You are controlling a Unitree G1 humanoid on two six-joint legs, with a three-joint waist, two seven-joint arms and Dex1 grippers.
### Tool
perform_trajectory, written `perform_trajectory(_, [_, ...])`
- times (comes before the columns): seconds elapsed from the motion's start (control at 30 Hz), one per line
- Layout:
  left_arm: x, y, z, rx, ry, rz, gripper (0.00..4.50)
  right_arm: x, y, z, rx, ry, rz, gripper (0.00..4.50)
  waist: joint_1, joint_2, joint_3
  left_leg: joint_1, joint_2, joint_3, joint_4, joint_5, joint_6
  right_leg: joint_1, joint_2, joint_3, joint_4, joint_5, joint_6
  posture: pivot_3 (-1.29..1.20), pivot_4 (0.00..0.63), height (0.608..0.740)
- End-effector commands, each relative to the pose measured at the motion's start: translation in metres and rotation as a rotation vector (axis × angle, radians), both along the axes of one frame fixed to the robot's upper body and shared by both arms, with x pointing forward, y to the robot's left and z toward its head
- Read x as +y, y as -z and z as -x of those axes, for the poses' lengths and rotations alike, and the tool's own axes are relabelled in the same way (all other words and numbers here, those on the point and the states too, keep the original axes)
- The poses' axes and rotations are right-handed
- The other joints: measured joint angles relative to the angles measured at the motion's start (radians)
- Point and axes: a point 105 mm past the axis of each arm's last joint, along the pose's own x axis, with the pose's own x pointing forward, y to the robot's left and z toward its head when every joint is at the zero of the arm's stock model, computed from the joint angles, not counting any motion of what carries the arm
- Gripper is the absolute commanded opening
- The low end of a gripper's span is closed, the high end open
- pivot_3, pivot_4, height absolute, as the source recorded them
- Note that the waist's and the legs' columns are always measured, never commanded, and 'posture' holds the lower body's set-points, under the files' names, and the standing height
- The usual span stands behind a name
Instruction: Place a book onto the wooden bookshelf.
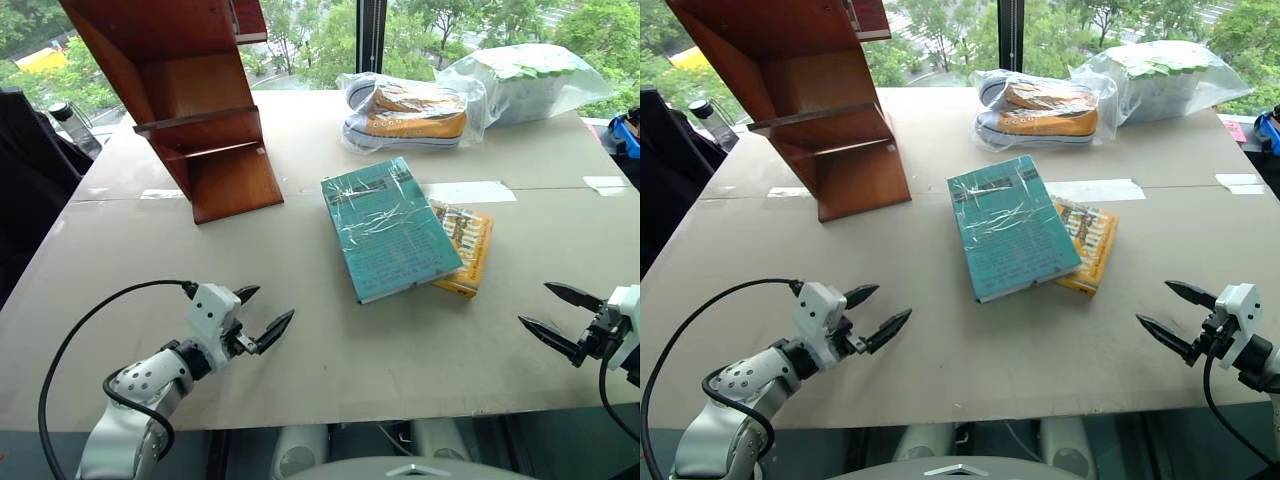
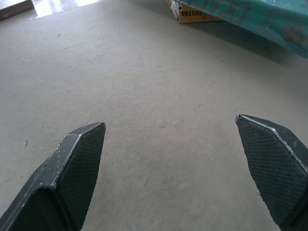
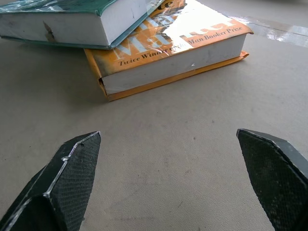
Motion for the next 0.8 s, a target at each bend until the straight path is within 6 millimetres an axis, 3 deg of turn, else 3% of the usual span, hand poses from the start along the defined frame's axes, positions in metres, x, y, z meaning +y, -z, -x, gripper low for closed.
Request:
perform_trajectory(0.03, [-0.003, -0.013, 0.001, -0.051, 0.011, 0.005, 4.47, -0.003, -0.004, 0.000, -0.027, 0.009, -0.004, 4.50, 0.000, 0.000, 0.000, 0.000, 0.000, 0.000, 0.000, 0.000, 0.000, 0.000, 0.000, 0.000, 0.000, 0.000, 0.000, 0.00, 0.150, 0.693])
perform_trajectory(0.47, [-0.007, -0.024, -0.005, -0.068, 0.035, 0.074, 4.47, -0.005, 0.000, 0.004, -0.037, 0.000, 0.006, 4.50, 0.000, -0.001, 0.000, 0.000, 0.000, 0.000, 0.000, 0.000, 0.000, 0.000, 0.000, 0.000, 0.000, 0.000, 0.000, 0.00, 0.150, 0.693])
perform_trajectory(0.8, [-0.016, -0.023, -0.015, 0.034, 0.080, 0.203, 4.47, 0.009, -0.026, 0.010, -0.105, -0.035, -0.022, 4.50, 0.001, -0.001, 0.000, 0.000, 0.000, 0.000, 0.000, 0.000, 0.000, 0.000, 0.000, 0.000, 0.001, 0.000, 0.000, 0.00, 0.150, 0.693])
